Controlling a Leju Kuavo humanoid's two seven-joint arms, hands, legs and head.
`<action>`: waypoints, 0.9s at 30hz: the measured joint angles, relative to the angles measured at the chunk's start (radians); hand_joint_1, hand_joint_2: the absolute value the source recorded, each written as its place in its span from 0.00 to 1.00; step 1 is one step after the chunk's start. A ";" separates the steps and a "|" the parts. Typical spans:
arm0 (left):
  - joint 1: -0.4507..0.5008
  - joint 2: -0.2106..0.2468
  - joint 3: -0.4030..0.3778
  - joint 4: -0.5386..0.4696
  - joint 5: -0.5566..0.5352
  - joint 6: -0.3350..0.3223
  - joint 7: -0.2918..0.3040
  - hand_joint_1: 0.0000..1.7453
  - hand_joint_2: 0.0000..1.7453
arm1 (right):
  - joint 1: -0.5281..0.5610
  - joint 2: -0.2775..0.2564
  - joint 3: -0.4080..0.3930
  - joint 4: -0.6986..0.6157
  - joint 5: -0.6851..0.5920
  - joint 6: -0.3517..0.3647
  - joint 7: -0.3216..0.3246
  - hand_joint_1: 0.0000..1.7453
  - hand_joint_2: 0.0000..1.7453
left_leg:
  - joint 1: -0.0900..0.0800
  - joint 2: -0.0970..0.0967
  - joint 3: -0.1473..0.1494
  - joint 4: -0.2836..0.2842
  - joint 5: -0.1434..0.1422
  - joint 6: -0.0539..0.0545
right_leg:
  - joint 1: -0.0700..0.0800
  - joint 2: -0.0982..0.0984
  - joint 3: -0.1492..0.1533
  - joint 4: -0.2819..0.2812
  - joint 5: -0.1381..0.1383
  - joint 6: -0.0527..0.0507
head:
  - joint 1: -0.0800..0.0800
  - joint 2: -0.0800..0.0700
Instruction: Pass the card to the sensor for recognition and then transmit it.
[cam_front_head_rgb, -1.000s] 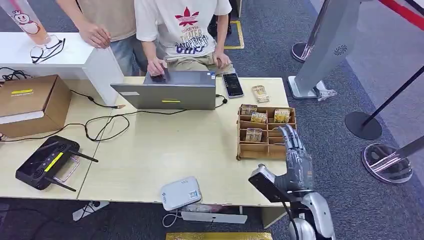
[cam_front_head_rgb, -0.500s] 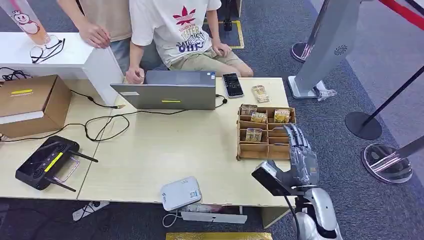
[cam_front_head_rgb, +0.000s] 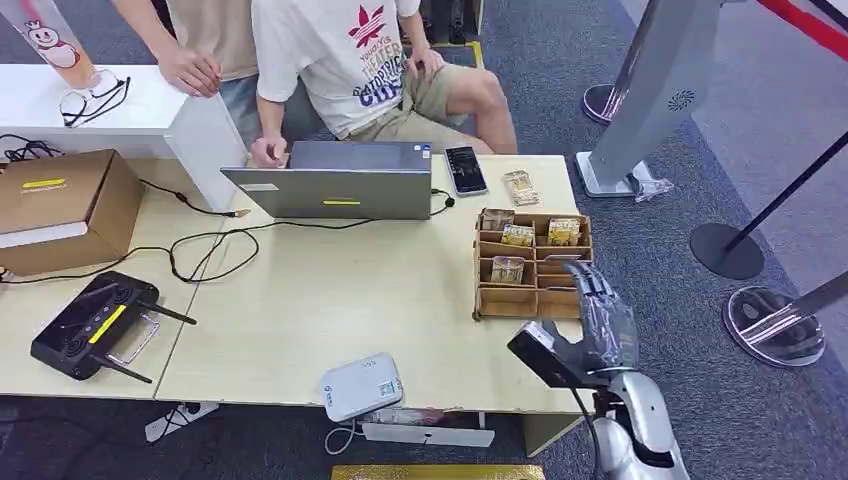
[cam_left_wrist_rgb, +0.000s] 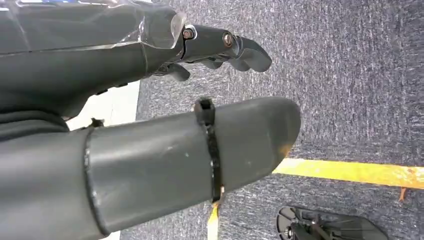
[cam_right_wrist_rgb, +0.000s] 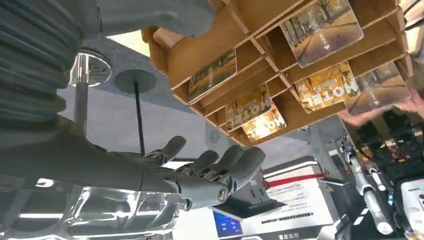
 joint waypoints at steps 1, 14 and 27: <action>0.000 0.000 0.000 0.000 0.000 0.002 0.000 0.00 0.00 | -0.003 -0.001 0.000 0.008 0.000 0.000 -0.001 0.38 1.00 | 0.000 0.000 0.000 0.000 0.000 0.000 | 0.000 0.000 0.000 0.000 0.000 0.000 | 0.000 0.000; 0.000 0.007 0.000 0.000 0.006 0.003 -0.007 0.00 0.00 | -0.056 -0.021 0.018 0.091 -0.020 0.000 -0.018 0.31 1.00 | 0.000 0.000 0.000 0.000 0.000 0.000 | 0.000 0.000 0.000 0.000 0.000 0.000 | 0.000 0.000; 0.001 0.011 0.016 0.000 0.010 0.003 -0.014 0.00 0.00 | -0.130 -0.048 0.048 0.180 -0.057 0.000 -0.037 0.44 1.00 | 0.000 0.000 0.000 0.000 0.000 0.000 | 0.000 0.000 0.000 0.000 0.000 0.000 | 0.000 0.000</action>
